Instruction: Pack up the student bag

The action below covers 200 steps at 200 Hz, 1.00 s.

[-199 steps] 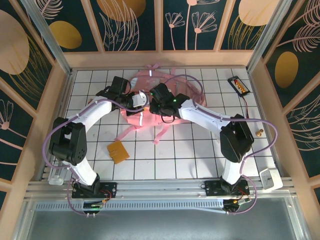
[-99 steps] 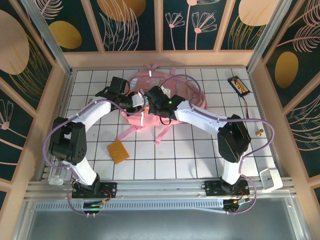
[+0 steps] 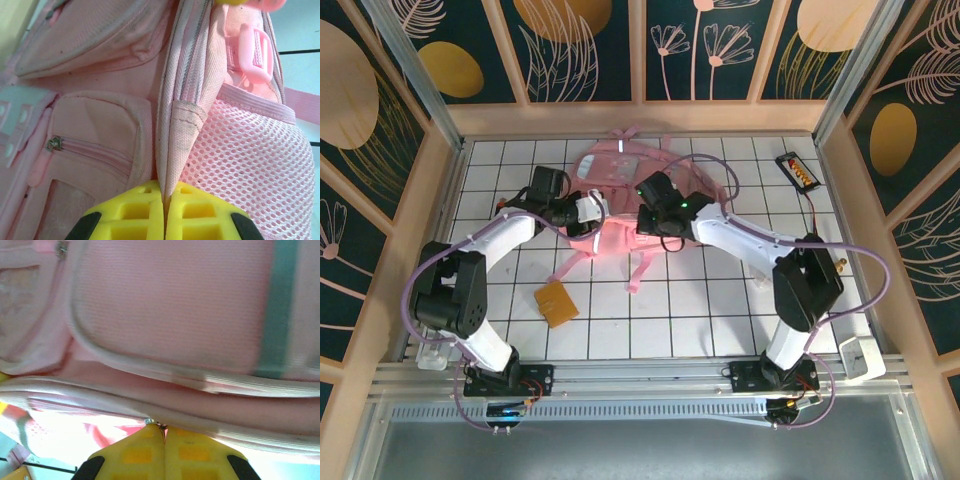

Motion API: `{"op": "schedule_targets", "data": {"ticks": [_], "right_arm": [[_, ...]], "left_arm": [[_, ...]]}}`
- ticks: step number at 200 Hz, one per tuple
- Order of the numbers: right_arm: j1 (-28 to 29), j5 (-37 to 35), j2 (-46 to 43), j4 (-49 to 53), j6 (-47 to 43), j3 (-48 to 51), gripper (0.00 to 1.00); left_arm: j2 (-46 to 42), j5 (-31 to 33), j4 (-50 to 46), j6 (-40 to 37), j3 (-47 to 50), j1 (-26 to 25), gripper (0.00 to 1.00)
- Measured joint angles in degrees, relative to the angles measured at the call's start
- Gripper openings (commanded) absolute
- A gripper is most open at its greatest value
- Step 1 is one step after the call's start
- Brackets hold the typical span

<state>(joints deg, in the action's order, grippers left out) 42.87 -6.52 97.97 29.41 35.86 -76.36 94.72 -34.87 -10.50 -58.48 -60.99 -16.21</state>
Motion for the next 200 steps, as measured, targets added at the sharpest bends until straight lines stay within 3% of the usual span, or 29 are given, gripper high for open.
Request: {"op": "schedule_targets", "data": {"ticks": [76,82,97,108,133,153,174,200], "right_arm": [[-12.8,9.5,-6.1,-5.8,-7.5,10.3,0.0],[-12.8,10.6,-6.3,-6.7,-7.6,10.6,0.0],[-11.8,13.8,-7.0,-9.7,-7.4,12.1,0.0],[-10.6,15.8,-7.3,-11.7,-6.8,13.2,0.0],[-7.0,19.3,-7.4,-13.8,-4.5,13.5,0.0],[-4.8,22.0,-7.1,-15.5,-2.8,13.4,0.0],[-4.0,24.6,-6.4,-17.4,-2.5,13.3,0.0],[-4.2,26.1,-5.2,-17.7,-3.7,13.0,0.0]], "left_arm": [[2.6,5.4,3.3,-6.2,-1.7,4.2,0.0],[3.2,5.6,4.4,-6.2,-1.9,4.7,0.07],[5.1,6.9,7.8,-4.6,-2.5,5.9,0.53],[6.6,8.5,10.4,-2.2,-3.5,6.6,0.66],[7.0,6.5,11.5,0.6,-5.2,8.2,0.73],[3.3,-0.4,2.9,-5.7,-6.0,8.0,0.74],[-0.2,-2.8,-5.8,-12.7,-7.3,2.5,0.73],[-2.8,-4.8,-7.1,-15.0,-4.2,-4.8,0.7]]}}
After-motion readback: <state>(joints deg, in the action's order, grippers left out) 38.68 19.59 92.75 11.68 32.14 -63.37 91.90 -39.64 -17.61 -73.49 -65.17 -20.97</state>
